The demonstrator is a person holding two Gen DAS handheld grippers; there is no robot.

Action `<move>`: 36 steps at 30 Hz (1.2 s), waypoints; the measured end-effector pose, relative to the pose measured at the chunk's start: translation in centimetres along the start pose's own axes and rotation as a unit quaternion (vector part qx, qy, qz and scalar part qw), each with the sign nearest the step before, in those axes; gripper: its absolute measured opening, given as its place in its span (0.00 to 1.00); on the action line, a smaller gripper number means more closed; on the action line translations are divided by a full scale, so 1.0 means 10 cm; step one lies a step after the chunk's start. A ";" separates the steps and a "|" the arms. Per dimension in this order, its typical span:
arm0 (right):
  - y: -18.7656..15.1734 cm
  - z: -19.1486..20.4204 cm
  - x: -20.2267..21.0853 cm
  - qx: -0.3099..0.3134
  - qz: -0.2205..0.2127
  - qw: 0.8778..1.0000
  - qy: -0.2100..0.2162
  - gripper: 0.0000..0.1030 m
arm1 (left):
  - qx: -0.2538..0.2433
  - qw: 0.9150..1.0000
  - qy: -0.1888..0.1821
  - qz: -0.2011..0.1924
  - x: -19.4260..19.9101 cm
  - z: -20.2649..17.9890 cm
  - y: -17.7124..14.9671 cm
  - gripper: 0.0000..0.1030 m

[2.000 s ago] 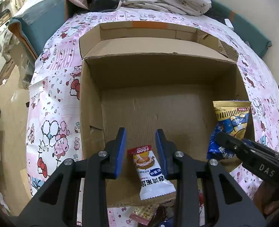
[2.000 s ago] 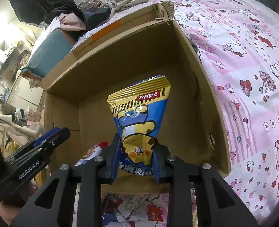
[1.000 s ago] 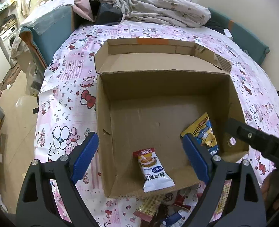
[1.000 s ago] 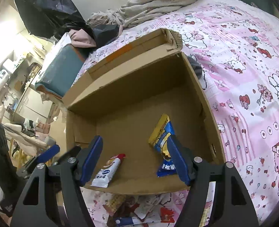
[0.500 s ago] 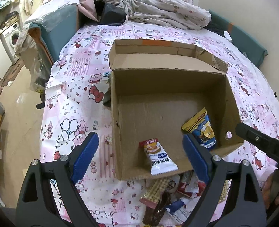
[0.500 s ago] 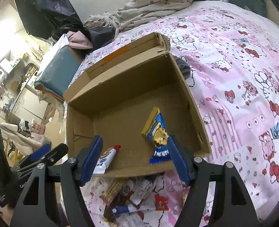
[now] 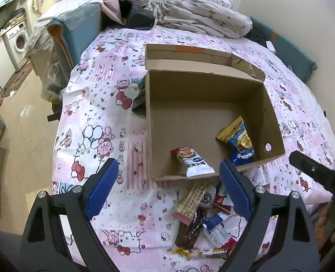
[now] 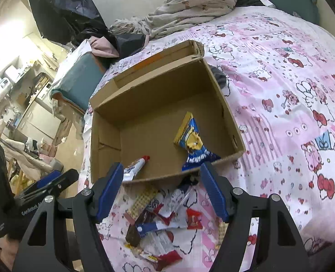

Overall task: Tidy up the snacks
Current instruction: 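Open both tools to drop the packets in the box and withdraw, then grasp the brown Tiandsen bag with left tool while right grasps the wafer bar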

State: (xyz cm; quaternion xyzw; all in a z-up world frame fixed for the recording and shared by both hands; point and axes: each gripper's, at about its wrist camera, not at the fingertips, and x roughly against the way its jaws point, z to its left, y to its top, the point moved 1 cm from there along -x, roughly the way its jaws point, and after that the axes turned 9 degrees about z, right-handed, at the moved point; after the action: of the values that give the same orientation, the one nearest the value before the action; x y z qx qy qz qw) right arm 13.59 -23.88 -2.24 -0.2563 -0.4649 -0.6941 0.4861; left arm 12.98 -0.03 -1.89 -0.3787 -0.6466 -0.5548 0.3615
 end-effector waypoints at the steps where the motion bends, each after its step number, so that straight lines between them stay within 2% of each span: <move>1: -0.01 0.00 0.01 0.001 0.001 1.000 -0.002 0.71 | 0.003 1.000 0.003 -0.002 0.02 0.01 -0.02 0.86; 8: -0.16 0.09 0.14 0.030 -0.021 0.999 -0.026 0.71 | 0.016 1.000 0.001 0.004 0.06 0.08 -0.16 0.86; 14: -0.37 0.08 0.12 0.025 0.008 1.000 0.002 0.71 | 0.022 1.000 -0.002 0.016 0.05 0.08 -0.29 0.86; 16: -0.44 0.06 0.10 0.023 0.020 1.000 0.006 0.79 | 0.023 1.000 -0.003 0.020 0.05 0.08 -0.33 0.86; 19: -0.51 0.00 0.06 0.004 0.042 0.999 0.016 0.81 | 0.025 0.999 -0.003 0.024 0.04 0.08 -0.37 0.86; 23: -0.55 -0.07 0.09 -0.003 0.037 0.999 -0.004 0.81 | 0.028 0.999 0.004 0.031 0.00 0.10 -0.40 0.86; 27: -0.54 -0.20 0.08 -0.038 0.040 0.998 0.001 0.81 | 0.043 0.998 0.006 0.047 -0.08 0.17 -0.42 0.86; 32: -0.51 -0.36 0.04 -0.088 0.039 0.995 0.010 0.81 | 0.048 0.995 0.008 0.091 -0.28 0.18 -0.48 0.86; 36: -0.52 -0.52 -0.04 -0.133 0.053 0.989 0.028 0.81 | 0.016 0.985 -0.008 0.172 -0.63 0.02 -0.64 0.82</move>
State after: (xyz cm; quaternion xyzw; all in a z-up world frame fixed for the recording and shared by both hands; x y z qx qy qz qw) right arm 9.49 -27.91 -6.88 -0.3237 -0.3406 -0.7301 0.4962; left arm 10.07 -1.02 -10.34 -0.4830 -0.5836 -0.4705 0.4525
